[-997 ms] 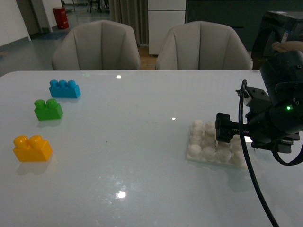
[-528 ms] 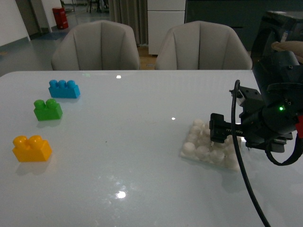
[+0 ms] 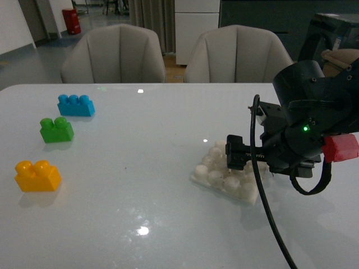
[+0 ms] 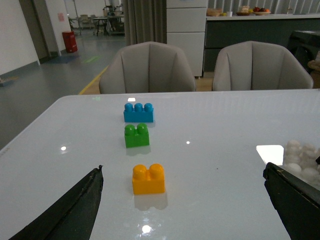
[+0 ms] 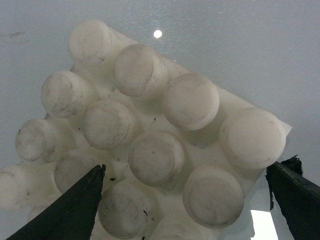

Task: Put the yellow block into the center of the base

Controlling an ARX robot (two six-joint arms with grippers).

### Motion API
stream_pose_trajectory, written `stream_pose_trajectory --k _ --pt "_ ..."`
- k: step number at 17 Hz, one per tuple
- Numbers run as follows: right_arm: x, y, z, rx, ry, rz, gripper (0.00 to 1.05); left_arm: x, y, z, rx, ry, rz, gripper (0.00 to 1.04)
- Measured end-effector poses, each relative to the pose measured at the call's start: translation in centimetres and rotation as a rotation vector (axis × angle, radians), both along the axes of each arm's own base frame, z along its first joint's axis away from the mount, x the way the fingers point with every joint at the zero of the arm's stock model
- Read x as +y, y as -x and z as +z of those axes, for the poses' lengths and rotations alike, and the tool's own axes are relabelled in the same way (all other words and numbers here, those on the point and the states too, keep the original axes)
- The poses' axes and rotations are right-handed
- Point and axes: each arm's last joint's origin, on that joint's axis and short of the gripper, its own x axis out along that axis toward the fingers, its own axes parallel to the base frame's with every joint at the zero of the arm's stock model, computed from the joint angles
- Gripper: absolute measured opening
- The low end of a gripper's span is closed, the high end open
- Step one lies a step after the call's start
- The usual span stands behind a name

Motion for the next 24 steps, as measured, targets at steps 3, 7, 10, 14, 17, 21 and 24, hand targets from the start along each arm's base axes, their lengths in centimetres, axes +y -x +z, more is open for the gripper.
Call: stream_pose_trajectory --k 3,7,10,14,17,21,24 --pt "2.1 -0.2 -0.1 -0.008 -0.011 0.048 0.98 0.0 0.0 0.0 0.0 0.0 0.0 0.98" --pt "4.0 -0.2 -0.1 -0.015 -0.029 0.098 0.98 0.0 0.0 0.0 0.0 0.0 0.0 0.98" --pt "5.4 0.1 -0.1 -0.012 -0.056 0.142 0.98 0.0 0.0 0.0 0.0 0.0 0.0 0.98" --pt "6.1 0.3 0.0 -0.008 -0.072 0.171 0.98 0.0 0.0 0.0 0.0 0.0 0.0 0.98" --pt "6.0 0.3 -0.1 -0.004 -0.081 0.18 0.98 0.0 0.0 0.0 0.0 0.0 0.0 0.98" --pt "5.8 0.3 0.0 0.002 -0.086 0.189 0.98 0.0 0.0 0.0 0.0 0.0 0.0 0.98" --pt "5.1 0.2 0.3 -0.012 -0.089 0.169 0.98 0.0 0.0 0.0 0.0 0.0 0.0 0.98"
